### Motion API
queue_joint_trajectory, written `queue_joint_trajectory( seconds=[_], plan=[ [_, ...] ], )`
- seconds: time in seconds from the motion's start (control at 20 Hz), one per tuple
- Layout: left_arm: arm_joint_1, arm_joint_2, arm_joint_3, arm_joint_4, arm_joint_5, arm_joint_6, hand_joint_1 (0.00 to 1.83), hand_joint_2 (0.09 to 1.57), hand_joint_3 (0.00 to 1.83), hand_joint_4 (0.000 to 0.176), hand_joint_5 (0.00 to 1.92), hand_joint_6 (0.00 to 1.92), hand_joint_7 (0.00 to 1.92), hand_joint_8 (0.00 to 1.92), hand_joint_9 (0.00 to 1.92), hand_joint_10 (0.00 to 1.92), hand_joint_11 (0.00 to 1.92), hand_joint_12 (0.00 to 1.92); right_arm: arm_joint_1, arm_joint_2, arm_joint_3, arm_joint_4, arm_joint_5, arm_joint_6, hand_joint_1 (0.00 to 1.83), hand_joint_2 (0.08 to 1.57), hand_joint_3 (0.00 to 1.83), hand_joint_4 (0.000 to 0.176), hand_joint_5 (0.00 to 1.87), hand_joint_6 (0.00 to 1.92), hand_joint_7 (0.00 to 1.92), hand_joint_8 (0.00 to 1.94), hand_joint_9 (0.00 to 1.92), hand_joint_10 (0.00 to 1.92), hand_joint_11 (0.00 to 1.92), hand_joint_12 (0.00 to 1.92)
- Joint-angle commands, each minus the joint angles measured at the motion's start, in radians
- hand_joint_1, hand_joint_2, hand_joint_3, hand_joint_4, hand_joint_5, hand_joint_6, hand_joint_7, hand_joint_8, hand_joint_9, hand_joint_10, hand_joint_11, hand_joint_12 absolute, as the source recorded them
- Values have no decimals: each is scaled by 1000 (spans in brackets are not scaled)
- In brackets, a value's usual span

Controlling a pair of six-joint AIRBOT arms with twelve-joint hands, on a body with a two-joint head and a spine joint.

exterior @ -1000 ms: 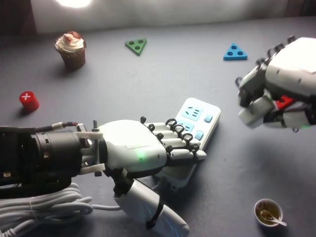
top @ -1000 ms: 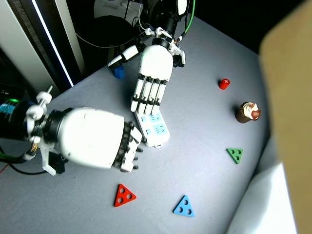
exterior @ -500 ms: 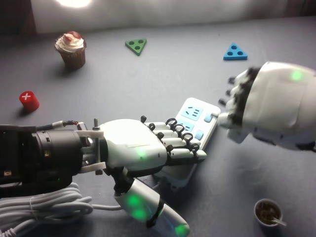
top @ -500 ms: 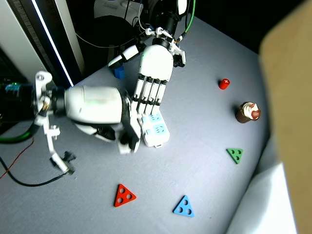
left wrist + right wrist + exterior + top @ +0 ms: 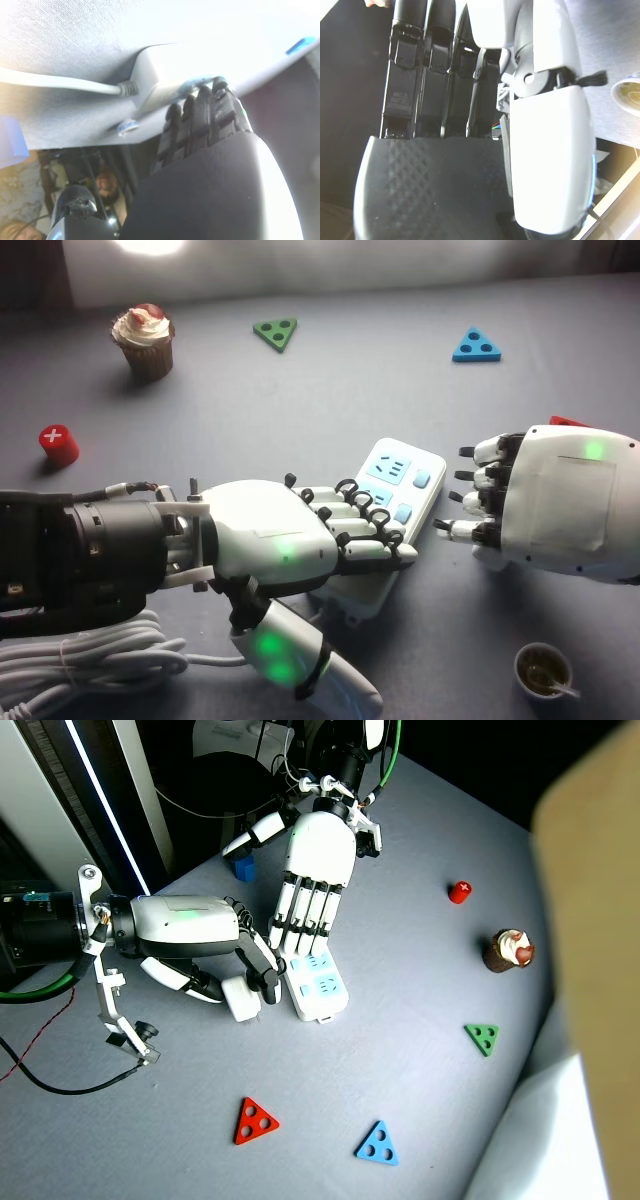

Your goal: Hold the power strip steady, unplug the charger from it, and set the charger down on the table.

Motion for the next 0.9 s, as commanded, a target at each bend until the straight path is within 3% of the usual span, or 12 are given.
queue_joint_trajectory(
  seconds=[0.0,0.2,0.25,0.35,0.7,0.85],
  plan=[
    [-2,6,5,-13,25,-8,0,854,0,0,72,5,72,7,51,8,45,29,-1,9,-3,17,117,-14,1295,1030,0,0,863,2,974,104,1027,3,878,418],
    [-3,9,3,-13,25,-8,0,851,0,0,98,12,102,15,80,15,80,44,-4,5,-4,17,124,-14,1267,1032,0,0,803,1,951,0,991,0,840,429],
    [-3,9,3,-13,25,-8,0,848,0,0,100,11,104,14,82,14,81,44,-5,4,-4,17,130,-14,1244,1023,0,0,886,8,942,0,973,0,818,430],
    [-3,9,1,-13,24,-8,0,856,0,0,83,2,83,2,58,2,56,33,-7,2,-4,17,135,-14,1192,1020,0,0,875,0,867,0,911,0,763,416],
    [-6,10,-1,-13,24,-11,0,849,0,0,76,4,73,5,46,4,40,26,-12,0,-14,48,135,-14,753,954,0,0,289,0,336,0,419,0,408,259],
    [-8,10,-1,-13,24,-11,0,858,2,0,76,6,74,6,46,6,36,24,-17,14,-36,129,137,-11,595,904,0,0,212,1,257,0,322,0,330,213]
  ],
)
